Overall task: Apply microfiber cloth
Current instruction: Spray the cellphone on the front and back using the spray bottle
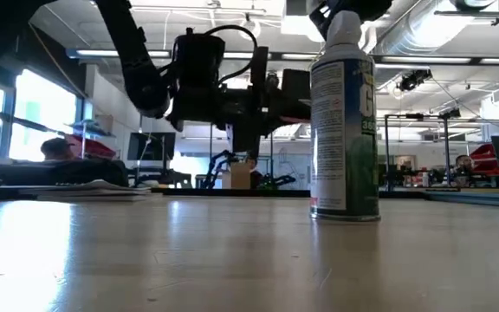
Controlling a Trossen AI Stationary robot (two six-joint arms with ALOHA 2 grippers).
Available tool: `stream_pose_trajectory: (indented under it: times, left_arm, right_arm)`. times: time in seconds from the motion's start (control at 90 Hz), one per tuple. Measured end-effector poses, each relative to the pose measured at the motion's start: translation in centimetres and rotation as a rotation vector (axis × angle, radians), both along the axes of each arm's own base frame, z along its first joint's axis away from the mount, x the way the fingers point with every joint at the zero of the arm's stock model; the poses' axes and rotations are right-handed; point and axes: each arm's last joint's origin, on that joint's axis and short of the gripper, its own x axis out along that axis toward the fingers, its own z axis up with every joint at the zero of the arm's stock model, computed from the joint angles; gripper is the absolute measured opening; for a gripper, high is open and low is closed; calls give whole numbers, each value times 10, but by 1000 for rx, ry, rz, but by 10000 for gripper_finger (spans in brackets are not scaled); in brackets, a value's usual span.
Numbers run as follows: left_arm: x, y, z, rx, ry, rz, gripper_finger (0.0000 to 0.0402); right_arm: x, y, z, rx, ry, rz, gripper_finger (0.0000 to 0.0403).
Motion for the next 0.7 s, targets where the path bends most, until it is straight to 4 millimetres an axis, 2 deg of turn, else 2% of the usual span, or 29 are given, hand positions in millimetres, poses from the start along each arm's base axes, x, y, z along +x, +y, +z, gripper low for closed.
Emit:
stream_pose_trajectory:
  times: [0.7]
  left_arm:
    - [0, -1, 3, -20, -26, -1, 12]
  right_arm:
    - [-2, 0, 1, 8, 24, -20, 0]
